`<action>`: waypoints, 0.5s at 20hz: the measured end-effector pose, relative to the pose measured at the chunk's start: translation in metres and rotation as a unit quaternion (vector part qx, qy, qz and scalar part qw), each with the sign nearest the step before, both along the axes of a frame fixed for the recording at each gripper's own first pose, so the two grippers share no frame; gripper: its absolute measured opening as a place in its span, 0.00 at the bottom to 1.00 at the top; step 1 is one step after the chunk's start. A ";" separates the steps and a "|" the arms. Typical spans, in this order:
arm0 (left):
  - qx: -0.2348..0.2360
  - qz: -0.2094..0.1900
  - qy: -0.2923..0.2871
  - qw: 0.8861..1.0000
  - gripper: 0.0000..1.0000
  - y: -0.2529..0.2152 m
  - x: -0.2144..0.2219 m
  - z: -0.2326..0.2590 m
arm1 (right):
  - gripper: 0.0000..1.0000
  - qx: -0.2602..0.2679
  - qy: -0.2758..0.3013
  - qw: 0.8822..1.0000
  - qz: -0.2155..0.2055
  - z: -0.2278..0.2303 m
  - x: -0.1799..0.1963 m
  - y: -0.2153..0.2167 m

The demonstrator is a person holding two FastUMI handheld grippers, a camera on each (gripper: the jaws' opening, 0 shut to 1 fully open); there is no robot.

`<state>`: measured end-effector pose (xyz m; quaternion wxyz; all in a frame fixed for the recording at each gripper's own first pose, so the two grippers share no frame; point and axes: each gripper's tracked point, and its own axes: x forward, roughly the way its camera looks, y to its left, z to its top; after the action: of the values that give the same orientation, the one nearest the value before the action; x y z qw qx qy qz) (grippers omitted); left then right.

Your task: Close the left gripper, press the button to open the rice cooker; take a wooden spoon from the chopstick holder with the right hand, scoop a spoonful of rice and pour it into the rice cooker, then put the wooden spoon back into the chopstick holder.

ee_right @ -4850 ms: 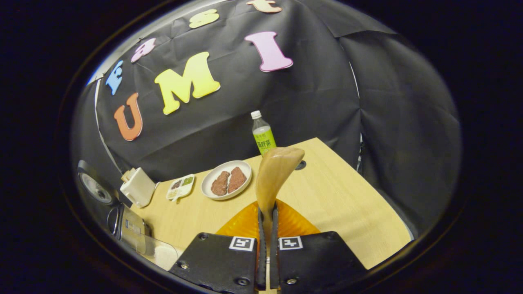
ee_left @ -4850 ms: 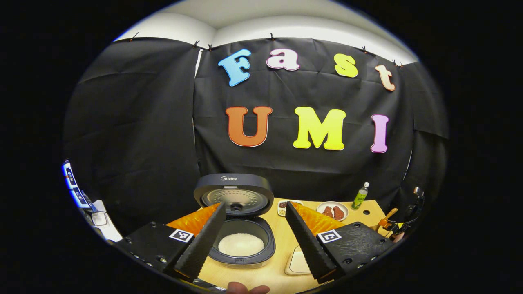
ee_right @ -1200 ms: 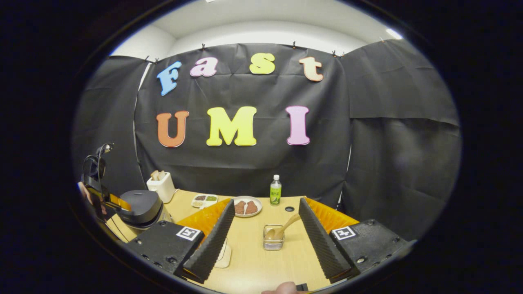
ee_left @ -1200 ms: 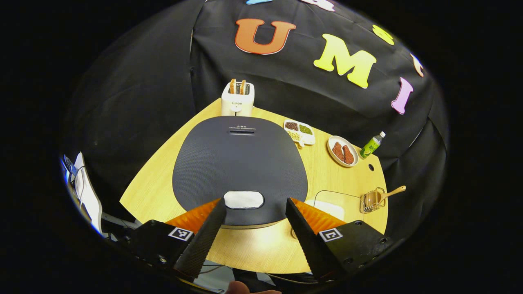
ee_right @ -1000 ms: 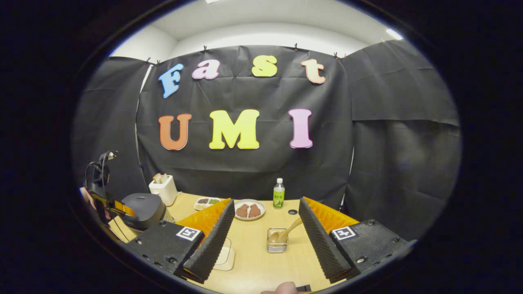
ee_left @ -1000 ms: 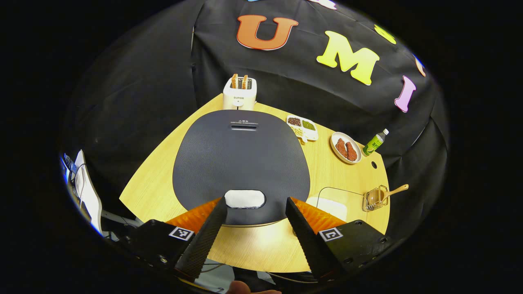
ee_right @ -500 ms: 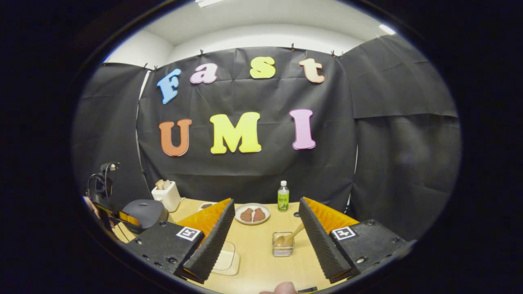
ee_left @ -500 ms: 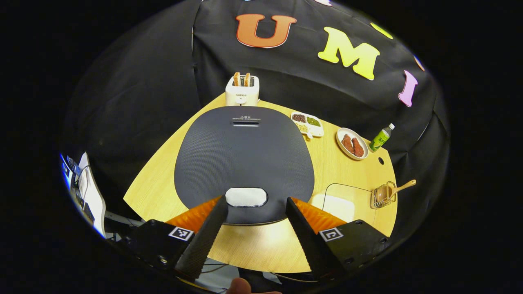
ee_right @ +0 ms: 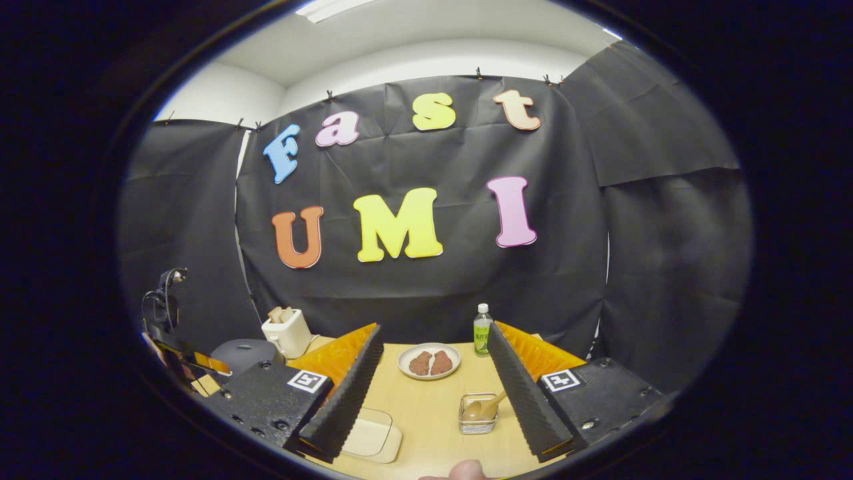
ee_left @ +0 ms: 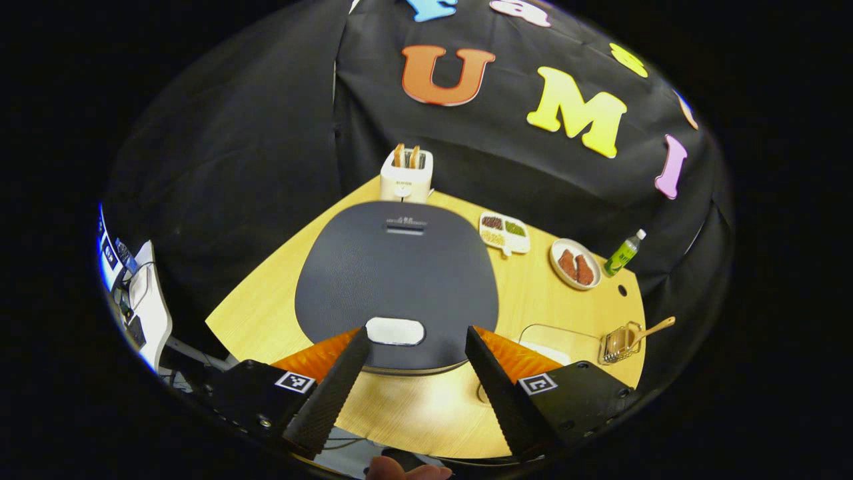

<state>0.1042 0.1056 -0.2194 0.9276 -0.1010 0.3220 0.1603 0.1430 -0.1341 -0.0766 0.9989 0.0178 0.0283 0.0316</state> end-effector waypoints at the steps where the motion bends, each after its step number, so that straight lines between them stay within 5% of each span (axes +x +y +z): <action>1: 0.014 -0.010 -0.027 0.999 0.95 -0.010 0.002 0.018 | 0.94 -0.002 -0.011 1.000 -0.005 0.008 -0.005 -0.001; 5: 0.057 -0.063 -0.126 0.988 0.95 -0.049 -0.022 0.098 | 1.00 -0.009 -0.029 0.999 -0.022 0.030 -0.044 0.007; 10: 0.084 -0.125 -0.244 0.958 0.95 -0.102 -0.076 0.175 | 1.00 -0.009 -0.057 0.998 -0.032 0.060 -0.106 0.019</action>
<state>0.0278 0.0036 -0.0444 0.9957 -0.0178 0.0815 0.0400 0.0367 -0.1149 -0.0167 0.9995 0.0078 -0.0290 0.0006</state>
